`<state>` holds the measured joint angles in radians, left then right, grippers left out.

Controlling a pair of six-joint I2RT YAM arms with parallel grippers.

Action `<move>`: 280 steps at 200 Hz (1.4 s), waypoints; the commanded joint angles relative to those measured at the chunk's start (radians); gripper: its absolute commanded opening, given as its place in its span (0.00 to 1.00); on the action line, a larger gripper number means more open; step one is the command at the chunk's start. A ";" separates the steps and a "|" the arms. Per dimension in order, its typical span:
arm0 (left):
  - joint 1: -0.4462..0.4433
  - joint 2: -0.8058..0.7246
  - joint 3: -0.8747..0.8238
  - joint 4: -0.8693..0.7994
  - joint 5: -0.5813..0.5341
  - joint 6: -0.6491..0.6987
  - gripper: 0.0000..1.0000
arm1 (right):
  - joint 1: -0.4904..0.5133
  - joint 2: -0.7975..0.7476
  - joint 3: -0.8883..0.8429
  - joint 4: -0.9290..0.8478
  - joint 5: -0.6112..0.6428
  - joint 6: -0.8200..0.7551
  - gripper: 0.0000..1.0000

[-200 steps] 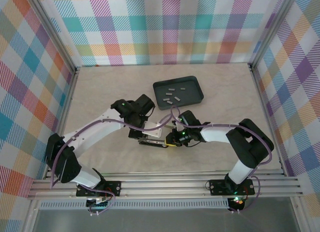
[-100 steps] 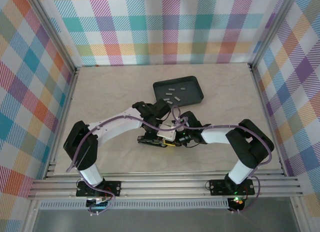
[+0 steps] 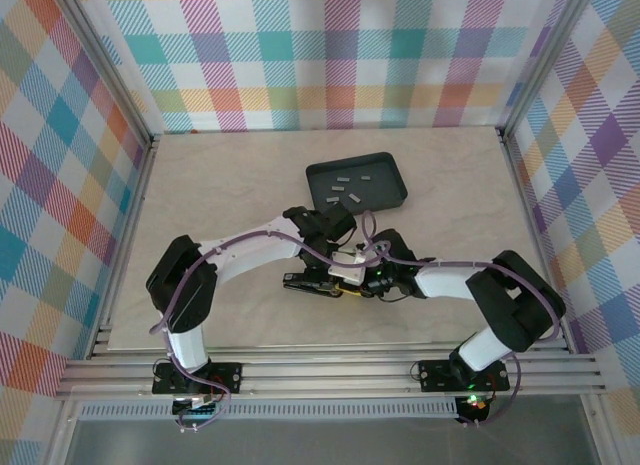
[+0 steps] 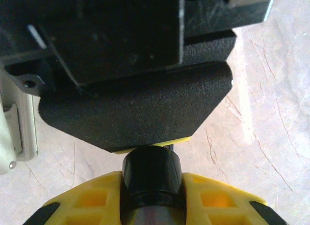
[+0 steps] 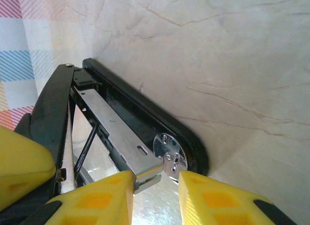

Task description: Load the staples into the stapler

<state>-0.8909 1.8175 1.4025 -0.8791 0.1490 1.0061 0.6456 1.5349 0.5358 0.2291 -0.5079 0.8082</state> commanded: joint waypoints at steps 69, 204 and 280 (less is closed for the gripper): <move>-0.018 0.069 0.021 0.078 0.069 -0.069 0.00 | -0.053 -0.153 -0.063 -0.134 0.025 -0.016 0.30; -0.010 0.087 0.053 0.074 0.077 -0.099 0.10 | -0.119 -0.369 -0.099 -0.323 0.062 -0.043 0.33; -0.008 0.095 0.089 0.024 0.186 -0.122 1.00 | -0.121 -0.445 -0.092 -0.385 0.076 -0.034 0.34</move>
<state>-0.9047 1.9102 1.4651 -0.8322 0.2443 0.9012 0.5293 1.1168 0.4503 -0.1188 -0.4377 0.7845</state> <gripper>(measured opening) 0.698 0.339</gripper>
